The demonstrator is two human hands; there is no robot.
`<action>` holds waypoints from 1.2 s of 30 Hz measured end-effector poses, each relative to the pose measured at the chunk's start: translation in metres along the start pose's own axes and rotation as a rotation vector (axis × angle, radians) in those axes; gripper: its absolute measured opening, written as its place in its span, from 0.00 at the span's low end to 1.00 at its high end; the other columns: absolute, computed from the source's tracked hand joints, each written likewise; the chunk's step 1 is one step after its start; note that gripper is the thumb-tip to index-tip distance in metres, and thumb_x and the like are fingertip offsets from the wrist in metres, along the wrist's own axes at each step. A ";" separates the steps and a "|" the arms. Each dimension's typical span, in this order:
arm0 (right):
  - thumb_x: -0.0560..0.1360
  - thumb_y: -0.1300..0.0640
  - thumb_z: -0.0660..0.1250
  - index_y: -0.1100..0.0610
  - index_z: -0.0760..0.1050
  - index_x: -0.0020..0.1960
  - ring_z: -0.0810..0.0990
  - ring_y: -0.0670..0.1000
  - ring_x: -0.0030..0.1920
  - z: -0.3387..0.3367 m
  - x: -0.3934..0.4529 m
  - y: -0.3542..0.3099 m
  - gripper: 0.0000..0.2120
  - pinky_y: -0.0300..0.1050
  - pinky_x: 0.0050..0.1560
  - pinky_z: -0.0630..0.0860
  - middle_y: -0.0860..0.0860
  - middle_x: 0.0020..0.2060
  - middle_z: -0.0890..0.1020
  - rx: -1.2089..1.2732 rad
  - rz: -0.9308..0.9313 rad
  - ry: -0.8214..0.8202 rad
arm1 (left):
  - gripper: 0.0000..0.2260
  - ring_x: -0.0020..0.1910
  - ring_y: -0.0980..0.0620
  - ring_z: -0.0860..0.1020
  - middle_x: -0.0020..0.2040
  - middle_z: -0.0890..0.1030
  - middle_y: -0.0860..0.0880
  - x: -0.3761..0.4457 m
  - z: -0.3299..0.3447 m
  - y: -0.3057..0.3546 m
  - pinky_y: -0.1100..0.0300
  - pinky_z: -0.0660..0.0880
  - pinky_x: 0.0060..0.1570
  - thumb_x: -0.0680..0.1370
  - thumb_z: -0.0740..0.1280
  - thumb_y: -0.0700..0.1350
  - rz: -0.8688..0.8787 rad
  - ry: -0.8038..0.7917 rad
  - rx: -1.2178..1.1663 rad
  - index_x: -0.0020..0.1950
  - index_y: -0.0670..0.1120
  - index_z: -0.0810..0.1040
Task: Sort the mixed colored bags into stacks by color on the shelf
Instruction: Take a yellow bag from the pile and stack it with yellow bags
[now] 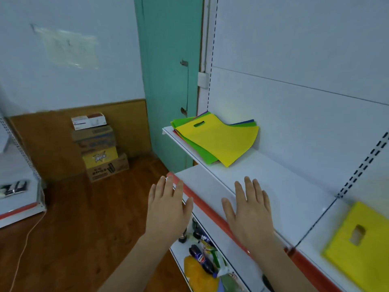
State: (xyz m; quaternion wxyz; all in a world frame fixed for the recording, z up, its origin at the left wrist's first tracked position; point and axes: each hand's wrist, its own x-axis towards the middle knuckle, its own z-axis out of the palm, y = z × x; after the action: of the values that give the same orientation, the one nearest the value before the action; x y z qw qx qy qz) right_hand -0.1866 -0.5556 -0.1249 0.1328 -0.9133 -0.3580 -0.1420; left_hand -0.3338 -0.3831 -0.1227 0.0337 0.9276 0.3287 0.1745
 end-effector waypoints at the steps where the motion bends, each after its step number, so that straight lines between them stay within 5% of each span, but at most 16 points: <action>1: 0.83 0.37 0.51 0.59 0.71 0.79 0.61 0.64 0.82 0.007 0.014 -0.003 0.35 0.67 0.78 0.61 0.62 0.80 0.66 0.010 0.001 0.024 | 0.29 0.84 0.44 0.53 0.84 0.60 0.47 0.015 0.005 -0.005 0.45 0.45 0.82 0.85 0.48 0.64 0.017 -0.002 -0.003 0.83 0.53 0.62; 12: 0.83 0.36 0.51 0.59 0.72 0.77 0.61 0.64 0.81 0.066 0.183 -0.030 0.34 0.66 0.78 0.61 0.61 0.79 0.68 0.034 0.117 0.069 | 0.29 0.83 0.45 0.55 0.83 0.61 0.46 0.216 0.032 -0.037 0.45 0.51 0.82 0.85 0.49 0.64 0.185 -0.027 0.013 0.83 0.51 0.62; 20: 0.83 0.33 0.45 0.52 0.68 0.81 0.59 0.59 0.82 0.098 0.241 -0.037 0.35 0.63 0.79 0.57 0.53 0.81 0.67 -0.134 0.270 -0.111 | 0.31 0.84 0.42 0.51 0.85 0.57 0.43 0.305 0.074 -0.041 0.43 0.49 0.82 0.85 0.50 0.64 0.348 -0.099 -0.022 0.84 0.49 0.58; 29: 0.84 0.42 0.60 0.46 0.77 0.73 0.65 0.55 0.80 0.095 0.232 -0.050 0.20 0.58 0.79 0.58 0.48 0.77 0.72 -0.131 0.498 -0.066 | 0.35 0.83 0.38 0.52 0.83 0.59 0.38 0.350 0.105 -0.048 0.40 0.49 0.80 0.84 0.44 0.66 0.525 -0.144 0.039 0.83 0.45 0.61; 33: 0.83 0.39 0.59 0.46 0.78 0.70 0.66 0.58 0.78 0.086 0.226 -0.045 0.21 0.57 0.75 0.64 0.52 0.75 0.74 -0.226 0.714 -0.029 | 0.31 0.81 0.39 0.57 0.81 0.64 0.39 0.348 0.108 -0.042 0.40 0.50 0.80 0.86 0.45 0.63 0.599 -0.171 0.032 0.82 0.45 0.62; 36: 0.80 0.31 0.57 0.54 0.71 0.73 0.71 0.63 0.70 0.080 0.223 -0.036 0.32 0.59 0.67 0.73 0.58 0.69 0.74 -0.212 0.998 -0.049 | 0.30 0.78 0.39 0.62 0.76 0.70 0.41 0.348 0.110 -0.041 0.42 0.55 0.79 0.86 0.49 0.62 0.636 -0.143 -0.031 0.82 0.44 0.63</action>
State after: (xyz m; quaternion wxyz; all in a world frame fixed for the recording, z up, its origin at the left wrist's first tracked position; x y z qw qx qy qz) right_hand -0.0411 -0.3652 -0.1146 0.0827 -0.9845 0.1350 -0.0756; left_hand -0.0683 -0.1291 -0.1278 0.0145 0.9930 0.0167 0.1158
